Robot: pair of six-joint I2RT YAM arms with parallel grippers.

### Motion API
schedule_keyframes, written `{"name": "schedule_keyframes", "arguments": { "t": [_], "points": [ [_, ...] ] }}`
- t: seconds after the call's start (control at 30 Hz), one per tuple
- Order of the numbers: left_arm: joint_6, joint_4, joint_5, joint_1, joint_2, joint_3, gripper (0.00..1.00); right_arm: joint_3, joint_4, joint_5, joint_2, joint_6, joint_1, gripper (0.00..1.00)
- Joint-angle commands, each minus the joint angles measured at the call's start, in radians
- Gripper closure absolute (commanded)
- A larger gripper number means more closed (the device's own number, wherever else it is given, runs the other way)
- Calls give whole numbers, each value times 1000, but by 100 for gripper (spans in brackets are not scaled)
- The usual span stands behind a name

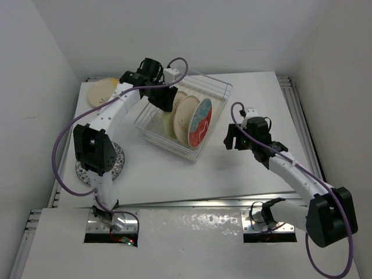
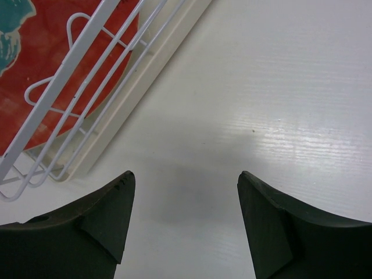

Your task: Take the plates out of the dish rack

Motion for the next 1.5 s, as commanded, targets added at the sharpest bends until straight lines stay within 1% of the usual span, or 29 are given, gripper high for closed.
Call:
{"name": "schedule_keyframes", "arguments": {
  "t": [0.0, 0.03, 0.07, 0.13, 0.17, 0.23, 0.27, 0.33, 0.43, 0.47, 0.5, 0.67, 0.83, 0.9, 0.97, 1.03, 1.07, 1.1, 1.13, 1.17, 1.2, 1.23, 1.3, 1.33, 1.37, 1.4, 1.43, 1.47],
  "points": [
    [-25, 40, 14, -20, -2, -17, 55, -1, 26, 5, -27, -20, 5, 29],
    [-32, 43, 14, -20, 1, -11, 59, 2, 25, 4, -28, -26, 6, 29],
    [-38, 43, 14, -20, 2, -1, 67, 2, 20, 4, -28, -29, 5, 29],
    [-58, 47, 17, -20, 1, 39, 73, 3, 17, 5, -31, -34, 5, 29],
    [-77, 48, 22, -20, -1, 70, 79, 3, 16, 5, -31, -34, 5, 29],
    [-94, 59, 28, -20, -8, 96, 85, 3, 16, 4, -33, -34, 5, 29],
    [-107, 66, 28, -20, -13, 114, 95, 5, 16, 5, -34, -34, 5, 29],
    [-150, 102, 24, -22, -31, 121, 100, 5, 13, 5, -34, -34, 5, 29],
    [-201, 154, 10, -20, -59, 128, 100, 6, 2, 8, -40, -35, 5, 29],
    [-212, 166, -18, -20, -62, 141, 100, 6, 0, 8, -44, -37, 6, 29],
    [-232, 184, -38, -20, -65, 177, 100, 5, -1, 10, -47, -38, 5, 29],
    [-232, 247, -179, -20, -59, 370, 100, -3, 2, 8, -60, -46, 5, 29],
    [-233, 315, -251, -19, -53, 484, 100, -3, 12, 4, -62, -48, 6, 29],
    [-209, 356, -340, -11, -48, 522, 100, -1, 17, 5, -60, -46, 6, 29],
    [-209, 404, -409, 49, -42, 533, 100, 0, 22, 5, -57, -48, 5, 29],
    [-259, 476, -391, 134, -25, 530, 100, 3, 25, 4, -56, -49, 7, 29],
    [-337, 494, -328, 231, -16, 526, 100, 5, 26, 4, -56, -52, 5, 29],
    [-368, 523, -297, 276, -1, 518, 100, 8, 28, -18, -54, -54, 5, 29],
    [-399, 537, -285, 349, 2, 503, 100, 12, 29, -27, -51, -55, 5, 29],
    [-449, 578, -227, 397, 5, 453, 100, 15, 28, -32, -48, -57, 5, 29],
    [-474, 602, -204, 431, 10, 420, 100, 20, 31, -35, -47, -57, 5, 29],
    [-497, 617, -188, 489, 14, 394, 100, 22, 34, -41, -45, -57, 5, 29],
    [-557, 654, -116, 541, 48, 343, 100, 23, 36, -45, -37, -49, 7, 29],
    [-604, 663, -61, 588, 62, 325, 100, 25, 37, -56, -34, -48, 7, 29],
    [-630, 689, -21, 634, 98, 317, 100, 28, 36, -64, -27, -43, 5, 29],
    [-661, 706, 23, 658, 120, 314, 100, 31, 34, -71, -24, -43, 6, 29],
    [-710, 733, 101, 676, 145, 317, 100, 35, 29, -91, -19, -43, 7, 29],
    [-724, 746, 164, 707, 195, 338, 100, 45, 22, -101, -11, -45, 5, 30]
  ]
}}
